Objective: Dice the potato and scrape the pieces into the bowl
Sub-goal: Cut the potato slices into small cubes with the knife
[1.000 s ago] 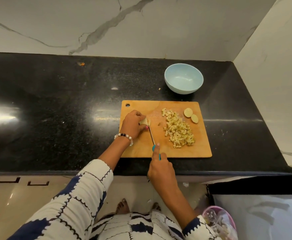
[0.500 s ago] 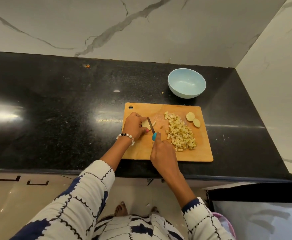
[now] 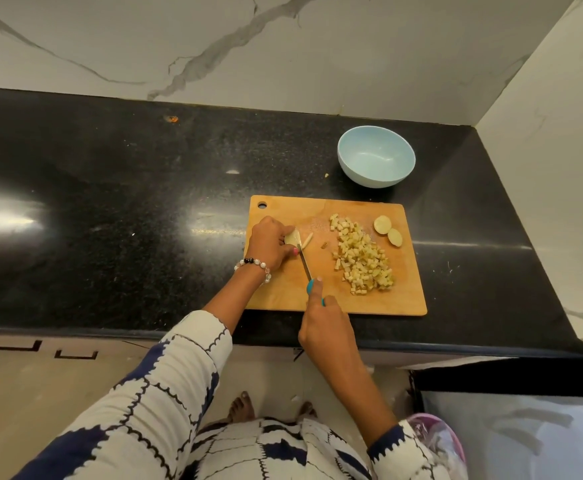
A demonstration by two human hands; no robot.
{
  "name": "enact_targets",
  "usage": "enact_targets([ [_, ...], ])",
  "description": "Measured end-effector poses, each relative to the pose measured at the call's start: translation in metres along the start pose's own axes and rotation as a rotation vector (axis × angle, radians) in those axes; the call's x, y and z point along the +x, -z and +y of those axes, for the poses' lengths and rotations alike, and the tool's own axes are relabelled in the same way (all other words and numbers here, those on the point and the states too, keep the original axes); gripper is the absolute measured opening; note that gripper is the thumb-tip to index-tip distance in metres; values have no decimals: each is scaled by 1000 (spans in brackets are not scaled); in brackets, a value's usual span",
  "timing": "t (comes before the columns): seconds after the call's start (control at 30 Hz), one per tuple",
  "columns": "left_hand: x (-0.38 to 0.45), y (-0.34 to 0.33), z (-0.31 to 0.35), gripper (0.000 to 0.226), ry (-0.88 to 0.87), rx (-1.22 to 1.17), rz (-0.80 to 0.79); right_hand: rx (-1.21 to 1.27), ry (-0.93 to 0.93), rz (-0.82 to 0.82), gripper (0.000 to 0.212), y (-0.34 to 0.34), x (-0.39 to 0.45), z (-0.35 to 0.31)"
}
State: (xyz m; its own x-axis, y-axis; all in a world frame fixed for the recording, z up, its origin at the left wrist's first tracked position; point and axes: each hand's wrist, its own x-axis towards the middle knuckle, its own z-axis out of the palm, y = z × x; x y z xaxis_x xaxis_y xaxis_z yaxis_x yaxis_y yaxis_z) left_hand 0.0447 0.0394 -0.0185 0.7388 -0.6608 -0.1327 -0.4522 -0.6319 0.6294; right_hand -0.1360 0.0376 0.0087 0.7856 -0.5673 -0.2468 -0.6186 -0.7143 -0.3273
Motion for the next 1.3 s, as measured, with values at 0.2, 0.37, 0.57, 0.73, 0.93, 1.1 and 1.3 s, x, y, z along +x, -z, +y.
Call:
enact_targets([
  [0.2, -3, 3, 3, 55, 14, 1, -8, 73, 23, 128, 55, 12, 3, 11],
  [0.37, -3, 9, 3, 53, 63, -52, -20, 52, 45, 186, 53, 13, 35, 5],
  [0.57, -3, 9, 2, 49, 77, -79, -6, 0, 33, 135, 55, 2, 44, -4],
  [0.73, -5, 7, 2, 47, 78, -87, 5, -29, 24, 88, 63, 3, 41, -13],
  [0.93, -6, 5, 2, 43, 82, -91, 37, -30, -4, -32, 68, 6, 7, -8],
  [1.1, -6, 7, 3, 45, 93, -99, 19, 7, -7, -39, 64, 20, -3, 1],
  [1.3, -9, 9, 5, 39, 190, -209, 49, 30, 51, 137, 54, 20, 34, -3],
])
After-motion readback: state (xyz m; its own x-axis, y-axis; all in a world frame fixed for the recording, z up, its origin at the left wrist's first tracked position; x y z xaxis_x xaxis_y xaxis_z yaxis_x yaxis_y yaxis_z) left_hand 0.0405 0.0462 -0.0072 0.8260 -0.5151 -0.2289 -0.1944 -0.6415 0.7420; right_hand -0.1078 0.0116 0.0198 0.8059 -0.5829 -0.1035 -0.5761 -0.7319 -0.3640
